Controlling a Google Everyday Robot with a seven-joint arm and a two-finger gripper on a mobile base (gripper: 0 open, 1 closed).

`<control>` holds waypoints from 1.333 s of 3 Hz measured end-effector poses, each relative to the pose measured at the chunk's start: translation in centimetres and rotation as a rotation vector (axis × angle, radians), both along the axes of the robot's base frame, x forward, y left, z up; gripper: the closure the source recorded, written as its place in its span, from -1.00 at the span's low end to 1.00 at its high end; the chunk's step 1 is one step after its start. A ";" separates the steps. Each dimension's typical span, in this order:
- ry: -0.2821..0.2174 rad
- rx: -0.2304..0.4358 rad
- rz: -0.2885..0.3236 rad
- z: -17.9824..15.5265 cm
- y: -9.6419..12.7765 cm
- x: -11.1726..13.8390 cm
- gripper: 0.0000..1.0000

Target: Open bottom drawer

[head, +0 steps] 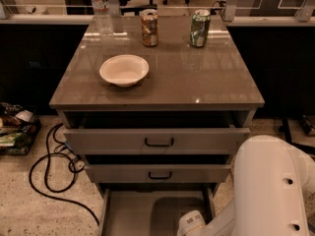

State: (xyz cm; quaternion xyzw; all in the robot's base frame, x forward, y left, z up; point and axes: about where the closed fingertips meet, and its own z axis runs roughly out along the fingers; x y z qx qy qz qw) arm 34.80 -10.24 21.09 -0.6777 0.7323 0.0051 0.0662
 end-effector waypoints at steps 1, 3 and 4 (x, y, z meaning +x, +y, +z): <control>0.000 0.000 0.001 0.0 0.0 0.1 1.00; -0.157 0.016 0.002 7.5 -0.3 1.8 1.00; -0.264 0.065 -0.006 10.9 -2.8 3.1 1.00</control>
Offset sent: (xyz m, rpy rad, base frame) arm 0.0251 0.0035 0.0795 0.0014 -0.1501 0.0098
